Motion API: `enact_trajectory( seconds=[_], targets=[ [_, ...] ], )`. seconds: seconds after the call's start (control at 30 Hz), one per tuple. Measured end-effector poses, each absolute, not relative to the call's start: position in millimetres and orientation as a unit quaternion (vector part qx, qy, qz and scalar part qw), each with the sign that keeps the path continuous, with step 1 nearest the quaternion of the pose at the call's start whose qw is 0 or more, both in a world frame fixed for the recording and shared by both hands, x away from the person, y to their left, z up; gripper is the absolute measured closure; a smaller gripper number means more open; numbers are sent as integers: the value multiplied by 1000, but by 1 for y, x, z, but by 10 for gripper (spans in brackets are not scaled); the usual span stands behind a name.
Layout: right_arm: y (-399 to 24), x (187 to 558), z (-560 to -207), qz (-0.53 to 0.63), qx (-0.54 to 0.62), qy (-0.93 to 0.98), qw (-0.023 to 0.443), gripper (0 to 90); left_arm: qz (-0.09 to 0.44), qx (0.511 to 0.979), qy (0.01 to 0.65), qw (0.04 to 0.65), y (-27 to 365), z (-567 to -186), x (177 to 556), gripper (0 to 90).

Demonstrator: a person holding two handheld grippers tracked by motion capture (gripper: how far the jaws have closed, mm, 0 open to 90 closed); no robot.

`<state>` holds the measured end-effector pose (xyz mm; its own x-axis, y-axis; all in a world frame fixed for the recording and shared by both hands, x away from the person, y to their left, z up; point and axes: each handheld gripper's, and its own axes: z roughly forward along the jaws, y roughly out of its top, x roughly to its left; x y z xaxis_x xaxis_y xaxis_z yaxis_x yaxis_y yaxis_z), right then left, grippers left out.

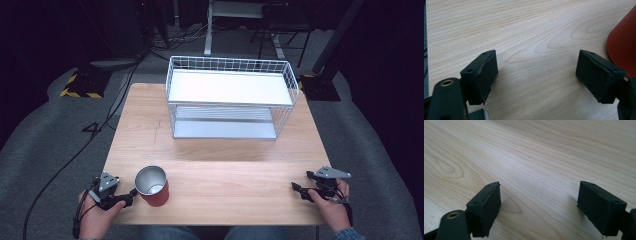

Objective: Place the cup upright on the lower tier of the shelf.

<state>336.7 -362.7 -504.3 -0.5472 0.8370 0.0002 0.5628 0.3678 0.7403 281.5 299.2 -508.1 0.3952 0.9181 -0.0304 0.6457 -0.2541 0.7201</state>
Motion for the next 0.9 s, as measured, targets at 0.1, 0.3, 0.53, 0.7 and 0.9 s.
enact_trajectory(
  seconds=[0.1,0.3,0.53,0.7,0.9],
  targets=[
    [-363,337,-504,356,435,804,192,190,205,766,509,335,300,-508,281,186],
    [-363,337,-504,356,435,804,192,190,202,768,512,327,297,-507,282,181],
    [-363,337,-504,356,435,804,193,190,204,762,515,334,299,-500,275,192],
    [-363,337,-504,356,435,804,193,190,230,742,511,367,302,-484,246,192],
    [-363,337,-504,356,435,804,192,190,246,733,505,384,303,-474,223,194]
  ],
)
